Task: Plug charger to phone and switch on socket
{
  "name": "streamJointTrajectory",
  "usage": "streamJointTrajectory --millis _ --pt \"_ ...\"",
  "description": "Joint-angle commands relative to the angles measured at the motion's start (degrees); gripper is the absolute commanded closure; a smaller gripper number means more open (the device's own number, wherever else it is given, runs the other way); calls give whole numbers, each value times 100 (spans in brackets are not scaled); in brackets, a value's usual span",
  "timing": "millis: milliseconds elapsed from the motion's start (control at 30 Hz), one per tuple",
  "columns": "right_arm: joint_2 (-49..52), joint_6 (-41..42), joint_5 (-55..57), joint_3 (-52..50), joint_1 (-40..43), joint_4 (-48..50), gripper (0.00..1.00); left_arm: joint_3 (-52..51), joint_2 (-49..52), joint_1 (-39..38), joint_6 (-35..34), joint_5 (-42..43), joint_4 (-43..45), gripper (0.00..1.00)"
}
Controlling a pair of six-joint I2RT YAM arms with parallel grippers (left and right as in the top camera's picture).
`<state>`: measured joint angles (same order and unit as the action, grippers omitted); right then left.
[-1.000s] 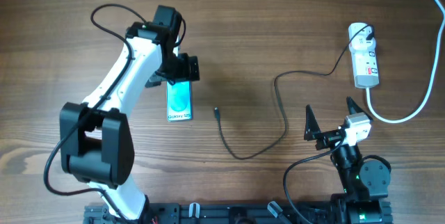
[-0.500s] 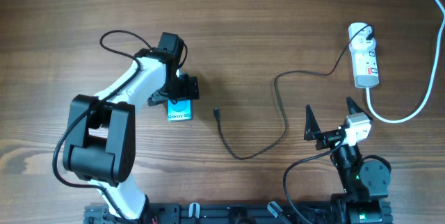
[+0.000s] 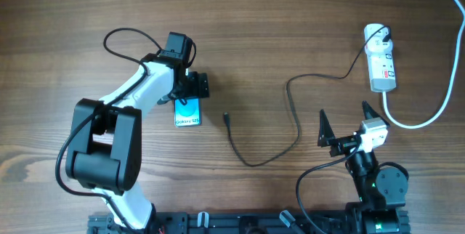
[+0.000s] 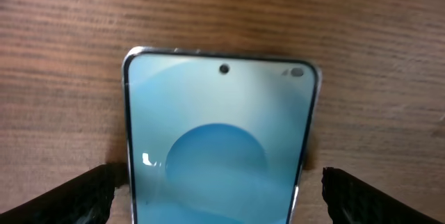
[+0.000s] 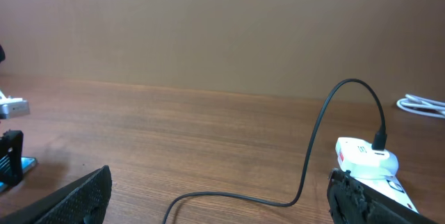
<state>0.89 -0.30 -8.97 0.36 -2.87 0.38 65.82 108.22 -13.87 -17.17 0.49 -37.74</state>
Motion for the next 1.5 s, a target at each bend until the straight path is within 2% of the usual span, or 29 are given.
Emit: streamJointTrajectory --millis 0,167,300,500,833,1067,1233,1467 --pt "-9 46 11 -7 -28 17 0 -101 66 20 -133 9 -201 1" --pt "-9 44 11 -7 -28 17 0 -101 66 20 -105 7 -343 1" --pt "-9 46 11 -7 -28 17 0 -101 66 20 26 7 -286 8" --pt "-9 44 11 -7 -28 17 0 -101 66 17 22 9 -328 12" --pt "-9 46 11 -7 -28 17 0 -101 66 9 52 9 -501 14" --pt "-9 44 11 -7 -28 17 0 -101 66 9 348 11 -448 20" --pt "-9 46 11 -7 -28 17 0 -101 66 9 348 9 -446 20" --pt "-9 46 11 -7 -28 17 0 -101 66 9 350 9 -455 7"
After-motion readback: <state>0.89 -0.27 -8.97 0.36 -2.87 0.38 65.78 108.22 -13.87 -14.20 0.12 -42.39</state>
